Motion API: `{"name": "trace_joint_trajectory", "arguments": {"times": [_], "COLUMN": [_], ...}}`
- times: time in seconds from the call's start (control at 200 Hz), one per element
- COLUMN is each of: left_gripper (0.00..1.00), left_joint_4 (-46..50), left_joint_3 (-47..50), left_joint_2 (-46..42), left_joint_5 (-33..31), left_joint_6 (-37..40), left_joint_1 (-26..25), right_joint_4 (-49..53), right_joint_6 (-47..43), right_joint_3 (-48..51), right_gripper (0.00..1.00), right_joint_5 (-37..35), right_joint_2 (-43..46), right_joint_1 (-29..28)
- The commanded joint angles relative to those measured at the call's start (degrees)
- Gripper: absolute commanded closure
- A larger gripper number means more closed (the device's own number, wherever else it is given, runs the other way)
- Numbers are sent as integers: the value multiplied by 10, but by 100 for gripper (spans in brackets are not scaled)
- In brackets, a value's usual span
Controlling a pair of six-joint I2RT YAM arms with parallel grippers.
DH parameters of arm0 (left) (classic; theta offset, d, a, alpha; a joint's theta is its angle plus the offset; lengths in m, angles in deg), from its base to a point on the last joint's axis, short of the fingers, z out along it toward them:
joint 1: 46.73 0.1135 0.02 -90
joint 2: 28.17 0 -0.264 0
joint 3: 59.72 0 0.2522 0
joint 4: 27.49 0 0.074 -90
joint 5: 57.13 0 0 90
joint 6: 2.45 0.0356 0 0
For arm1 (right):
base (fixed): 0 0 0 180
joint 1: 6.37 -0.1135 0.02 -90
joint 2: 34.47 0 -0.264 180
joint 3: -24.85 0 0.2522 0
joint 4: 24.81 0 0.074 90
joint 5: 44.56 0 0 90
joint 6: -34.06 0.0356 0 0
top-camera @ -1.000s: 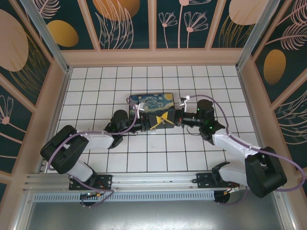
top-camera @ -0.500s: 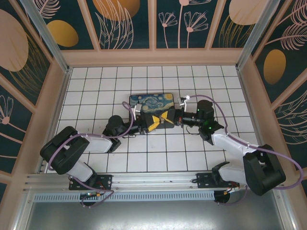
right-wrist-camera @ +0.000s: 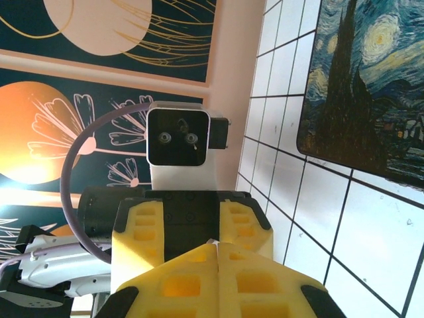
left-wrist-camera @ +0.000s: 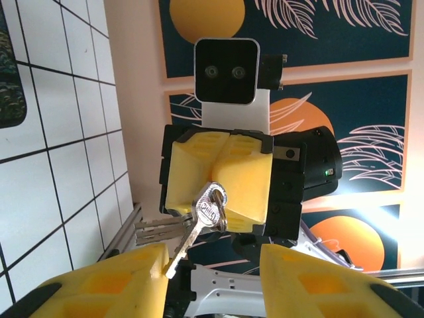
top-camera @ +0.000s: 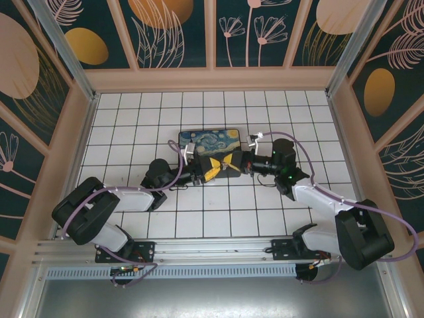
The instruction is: Unlock the padlock with the key
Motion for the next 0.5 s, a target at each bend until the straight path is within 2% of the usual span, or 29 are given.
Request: {"name": "trace_joint_trajectory", "arguments": {"times": [0.0, 0.115, 0.215, 0.495], "left_gripper": [64, 72, 75, 99], "left_joint_4": [-28, -2, 18, 78], "left_joint_3": [-13, -18, -22, -25], "left_joint_2": [-18, -28, -36, -46], "left_joint_5": [-19, -20, -18, -11], "left_joint_6": [11, 26, 40, 76], "left_joint_1": [-2, -1, 1, 9], "right_joint_4": [11, 10, 12, 8], "right_joint_6": [-7, -7, -10, -12], "right_joint_3": [14, 16, 18, 25], "right_gripper": [98, 98, 98, 97], "right_joint_5": [6, 8, 7, 6], "right_joint_2": [4, 4, 5, 15], "right_joint_1": [-6, -7, -9, -13]}}
